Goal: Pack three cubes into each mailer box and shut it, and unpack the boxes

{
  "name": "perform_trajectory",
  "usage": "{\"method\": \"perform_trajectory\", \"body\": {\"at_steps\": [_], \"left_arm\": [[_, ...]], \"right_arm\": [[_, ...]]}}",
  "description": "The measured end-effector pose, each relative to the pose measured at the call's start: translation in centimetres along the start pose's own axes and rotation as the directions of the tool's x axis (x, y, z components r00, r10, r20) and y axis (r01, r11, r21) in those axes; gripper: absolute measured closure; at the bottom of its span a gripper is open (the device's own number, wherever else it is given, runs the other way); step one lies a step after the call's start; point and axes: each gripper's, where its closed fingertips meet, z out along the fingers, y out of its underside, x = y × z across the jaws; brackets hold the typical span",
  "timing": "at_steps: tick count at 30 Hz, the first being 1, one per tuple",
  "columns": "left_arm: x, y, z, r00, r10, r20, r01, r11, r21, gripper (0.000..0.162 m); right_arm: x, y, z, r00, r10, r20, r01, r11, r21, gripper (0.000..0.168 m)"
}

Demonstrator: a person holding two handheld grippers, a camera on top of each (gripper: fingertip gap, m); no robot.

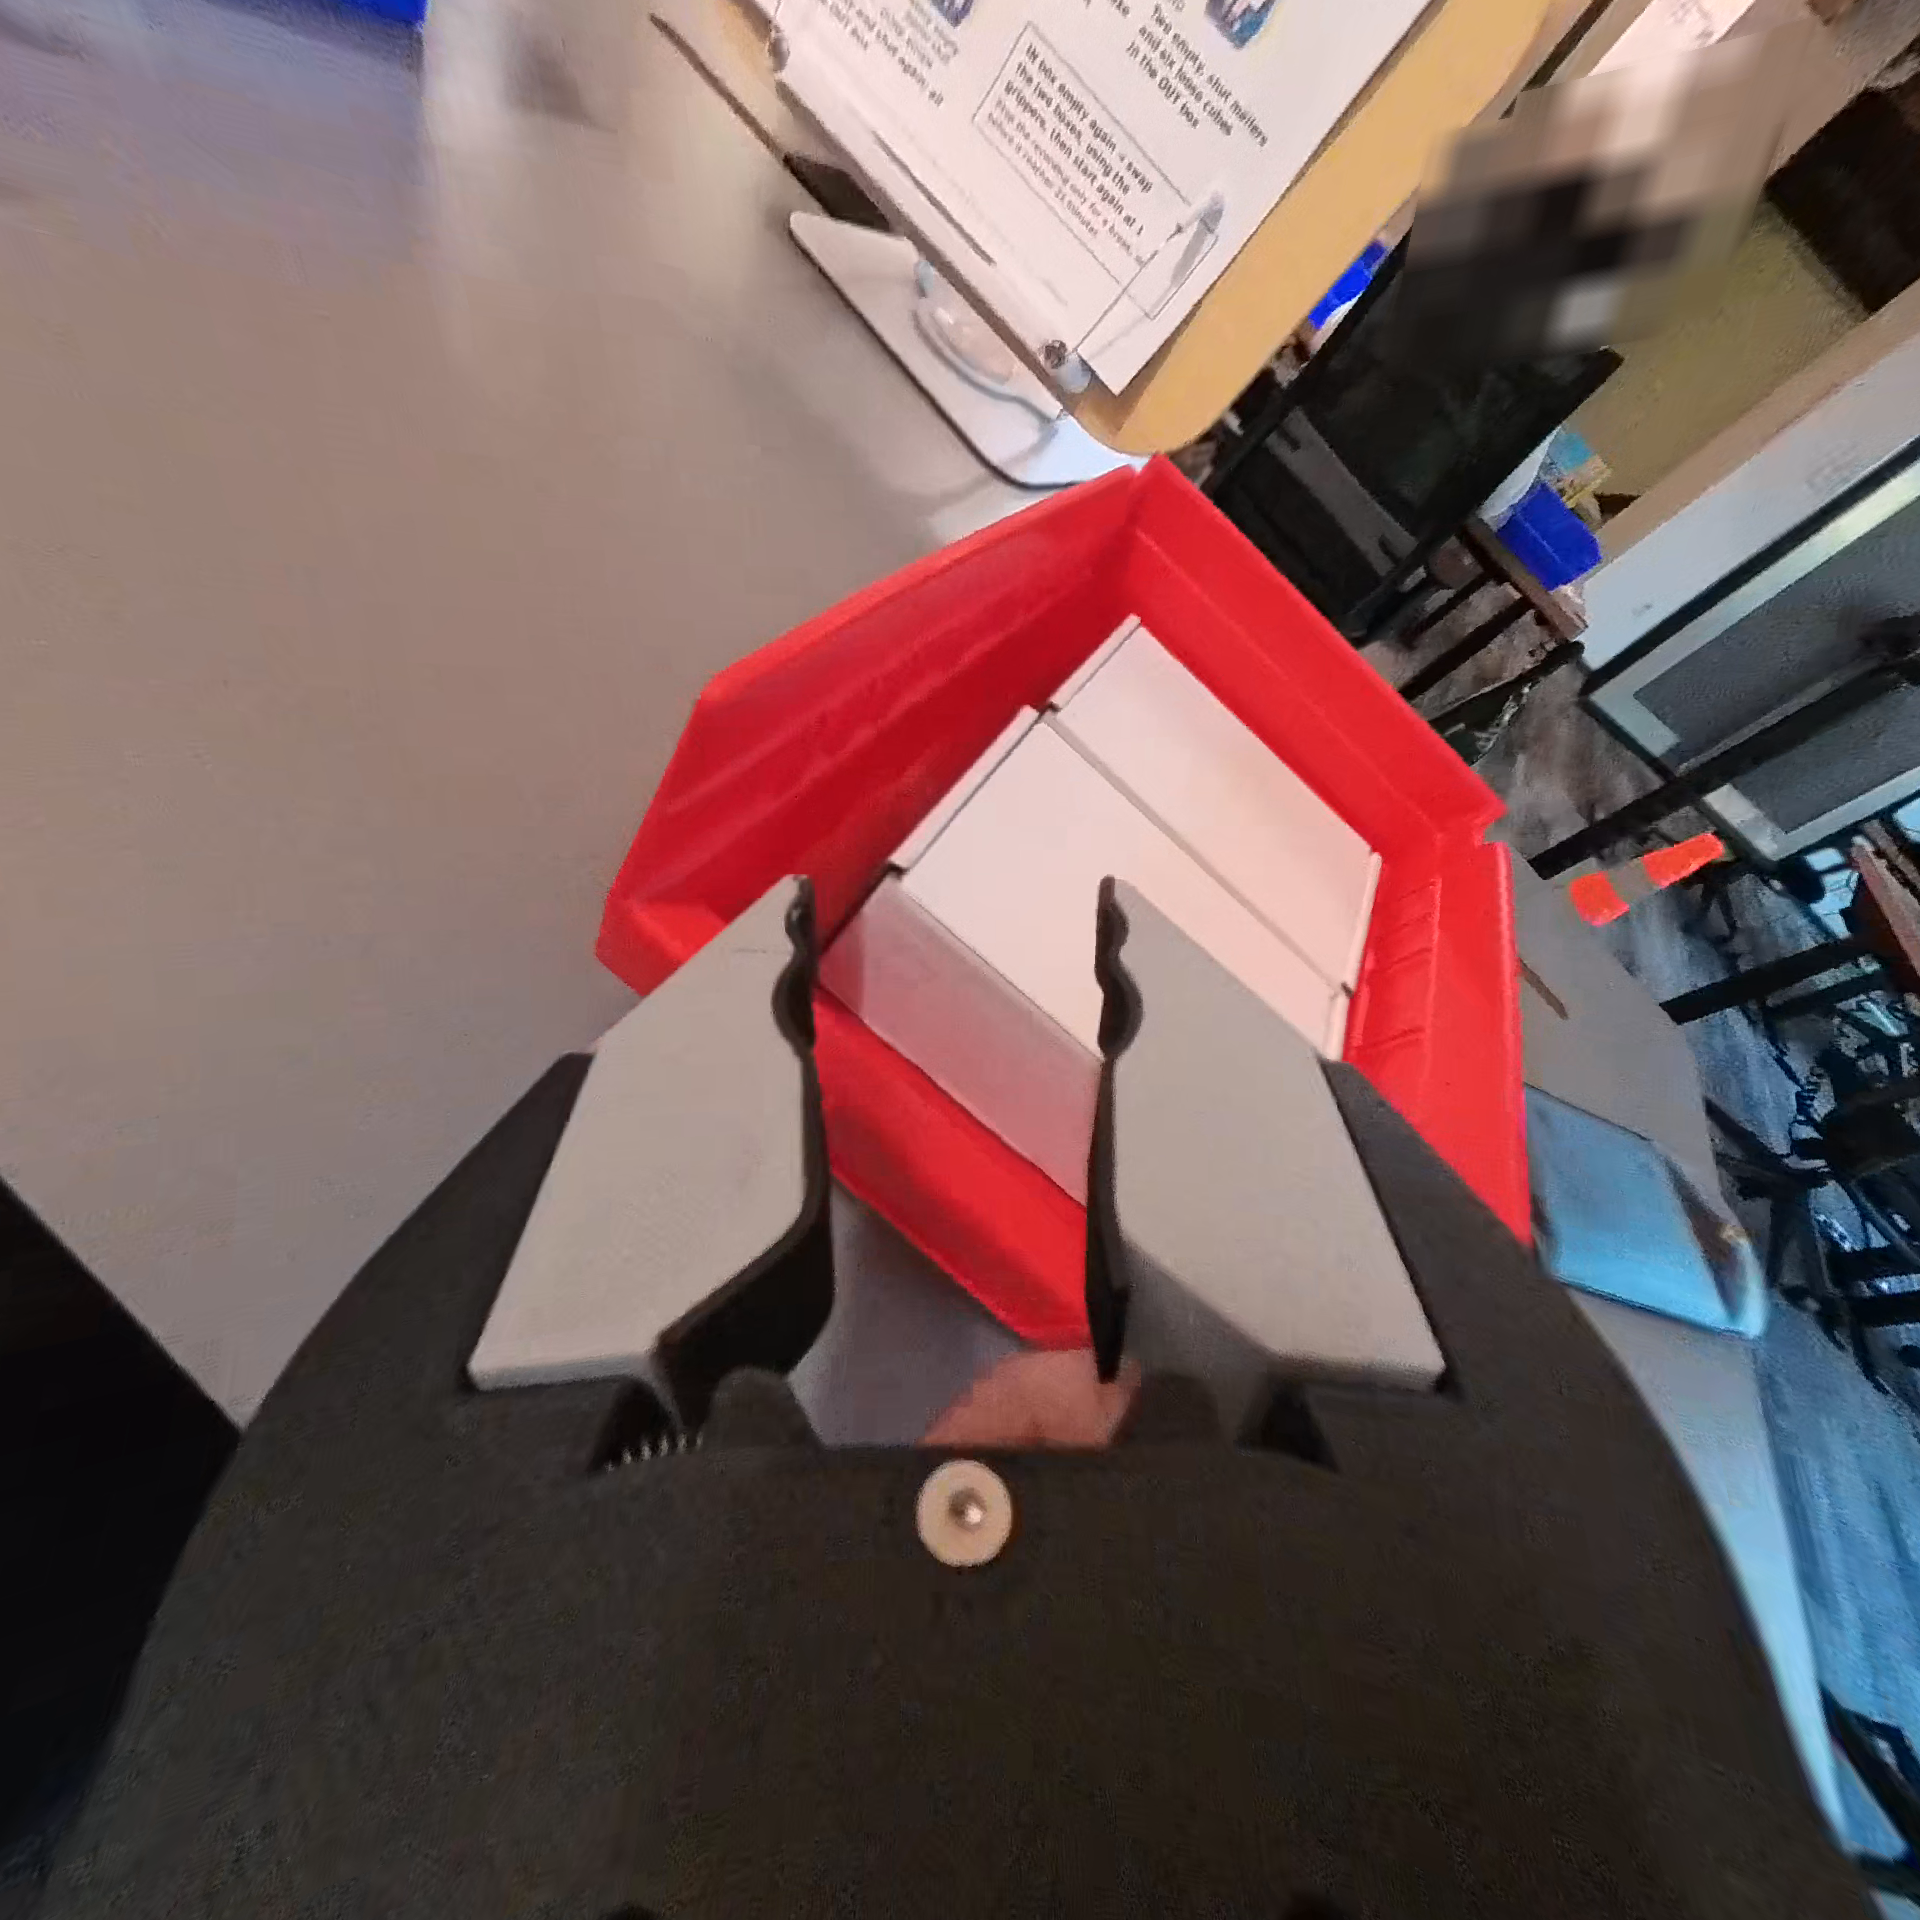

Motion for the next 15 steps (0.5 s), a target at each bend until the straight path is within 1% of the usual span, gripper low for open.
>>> {"method": "perform_trajectory", "body": {"at_steps": [2, 3, 5, 6, 8, 9, 11, 12, 13, 15], "left_arm": [[0.0, 0.5, 0.3, 1.0, -0.002, 0.01, 0.002, 1.0, 0.011, 0.075], [0.0, 1.0, 0.5, 1.0, 0.019, 0.016, -0.019, 1.0, -0.004, 0.074], [0.1, 2.2, 0.9, 0.997, 0.068, 0.023, -0.066, 0.996, -0.053, 0.062], [0.2, 2.7, 1.0, 0.996, 0.084, 0.025, -0.082, 0.993, -0.087, 0.058], [0.2, 3.4, 1.1, 0.993, 0.108, 0.038, -0.102, 0.986, -0.129, 0.058], [-0.2, 3.5, 1.0, 0.992, 0.113, 0.063, -0.105, 0.986, -0.129, 0.059], [-1.1, 3.5, 0.6, 0.987, 0.103, 0.12, -0.09, 0.99, -0.109, 0.061], [-1.5, 3.6, 0.4, 0.986, 0.087, 0.139, -0.074, 0.993, -0.096, 0.062], [-1.8, 3.8, 0.1, 0.984, 0.077, 0.158, -0.063, 0.994, -0.091, 0.064], [-2.2, 3.9, -0.6, 0.976, 0.071, 0.208, -0.056, 0.995, -0.079, 0.064]], "right_arm": [[-0.5, 0.0, 0.2, 0.998, 0.045, -0.04, -0.044, 0.999, 0.026, 0.116], [-0.4, 0.3, 0.3, 0.994, 0.08, -0.069, -0.079, 0.997, 0.01, 0.117], [0.1, 0.7, 0.1, 0.978, 0.168, -0.125, -0.173, 0.985, -0.027, 0.115], [-0.1, 0.5, -0.2, 0.971, 0.21, -0.118, -0.214, 0.977, -0.023, 0.113], [-0.9, -0.1, -0.7, 0.958, 0.278, -0.071, -0.278, 0.96, -0.003, 0.109], [-1.5, -0.4, -0.7, 0.954, 0.296, -0.037, -0.296, 0.955, 0.006, 0.104], [-2.6, -0.5, -0.3, 0.955, 0.295, 0.009, -0.295, 0.955, 0.01, 0.097], [-2.7, -0.3, 0.1, 0.96, 0.279, -0.002, -0.279, 0.96, 0.008, 0.094], [-2.3, 0.0, 0.4, 0.965, 0.258, -0.038, -0.258, 0.966, 0.013, 0.096], [-1.1, 0.3, 0.8, 0.964, 0.236, -0.12, -0.234, 0.972, 0.035, 0.107]]}}
